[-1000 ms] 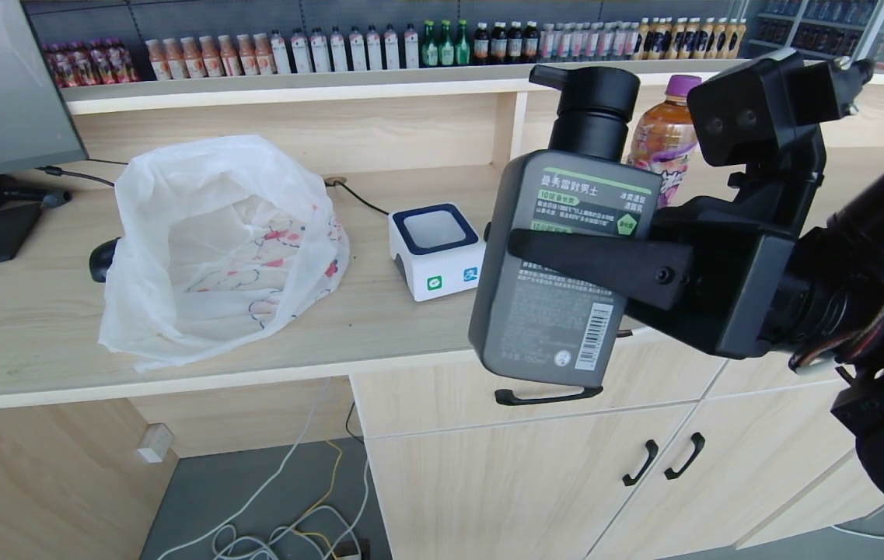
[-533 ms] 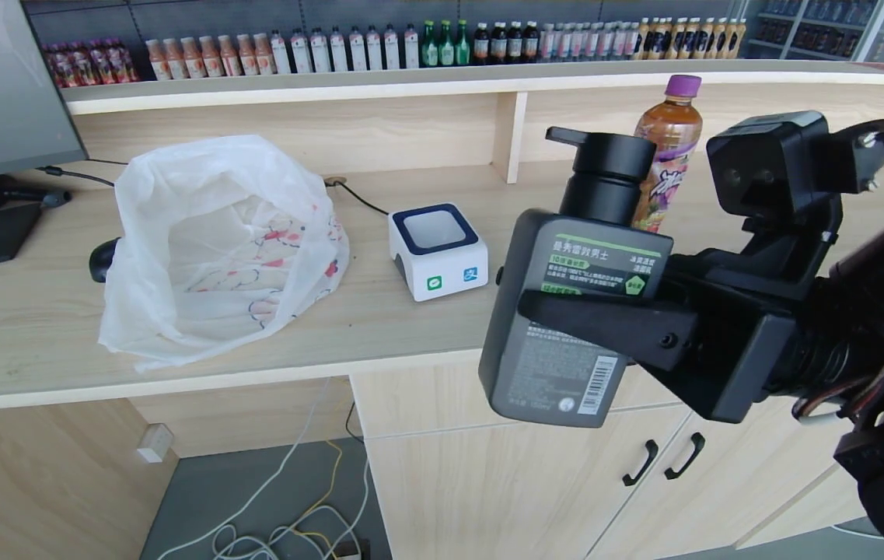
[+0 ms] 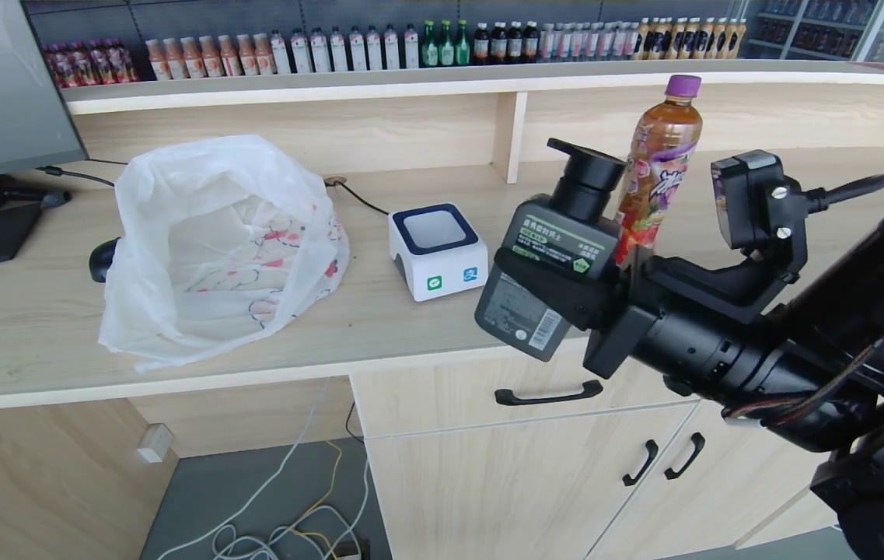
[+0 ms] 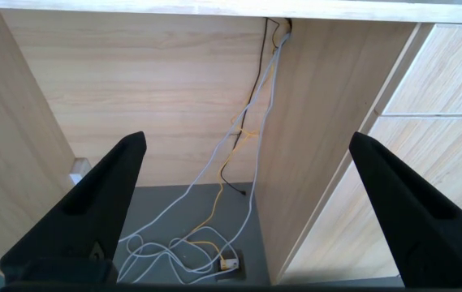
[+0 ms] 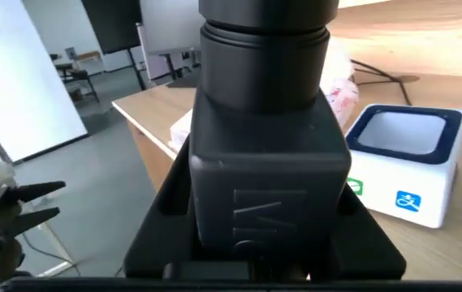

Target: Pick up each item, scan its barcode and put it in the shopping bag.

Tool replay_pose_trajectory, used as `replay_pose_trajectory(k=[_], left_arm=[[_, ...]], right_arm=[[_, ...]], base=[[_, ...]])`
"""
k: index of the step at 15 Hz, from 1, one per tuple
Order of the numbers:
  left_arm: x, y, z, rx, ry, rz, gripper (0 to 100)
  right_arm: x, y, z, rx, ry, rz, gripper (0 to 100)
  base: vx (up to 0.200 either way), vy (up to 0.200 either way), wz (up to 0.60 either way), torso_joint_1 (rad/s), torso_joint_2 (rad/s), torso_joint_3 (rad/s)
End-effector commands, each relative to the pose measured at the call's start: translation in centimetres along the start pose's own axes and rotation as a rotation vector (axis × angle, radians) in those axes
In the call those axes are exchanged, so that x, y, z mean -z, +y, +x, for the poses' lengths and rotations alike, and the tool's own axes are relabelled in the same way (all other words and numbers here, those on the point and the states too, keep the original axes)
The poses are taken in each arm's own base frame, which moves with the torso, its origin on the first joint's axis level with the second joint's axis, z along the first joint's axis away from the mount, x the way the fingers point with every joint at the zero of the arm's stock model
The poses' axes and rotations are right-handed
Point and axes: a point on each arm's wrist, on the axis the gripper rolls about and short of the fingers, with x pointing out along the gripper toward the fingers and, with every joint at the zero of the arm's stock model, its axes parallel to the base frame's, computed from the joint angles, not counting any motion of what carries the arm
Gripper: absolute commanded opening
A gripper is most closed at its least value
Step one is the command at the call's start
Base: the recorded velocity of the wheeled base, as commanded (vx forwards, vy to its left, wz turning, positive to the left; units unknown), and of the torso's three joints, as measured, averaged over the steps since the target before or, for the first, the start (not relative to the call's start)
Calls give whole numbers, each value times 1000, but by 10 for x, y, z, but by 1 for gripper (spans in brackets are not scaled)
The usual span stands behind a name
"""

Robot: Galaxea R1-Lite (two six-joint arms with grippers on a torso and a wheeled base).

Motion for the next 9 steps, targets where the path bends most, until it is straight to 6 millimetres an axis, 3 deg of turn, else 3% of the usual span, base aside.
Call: replay_pose_trajectory(k=[1, 4, 9], left_arm=[[0, 0, 0, 0, -1, 0, 100], [0, 0, 0, 0, -1, 0, 100], [0, 0, 0, 0, -1, 3, 100]], right_arm=[[3, 7, 6, 80, -12, -56, 0], [-8, 3, 16, 215, -64, -241, 0], [-18, 4, 21, 438, -106, -306, 0]], base=[[0, 0, 0, 0, 0, 0], [0, 0, 0, 0, 0, 0], [0, 0, 0, 0, 0, 0]])
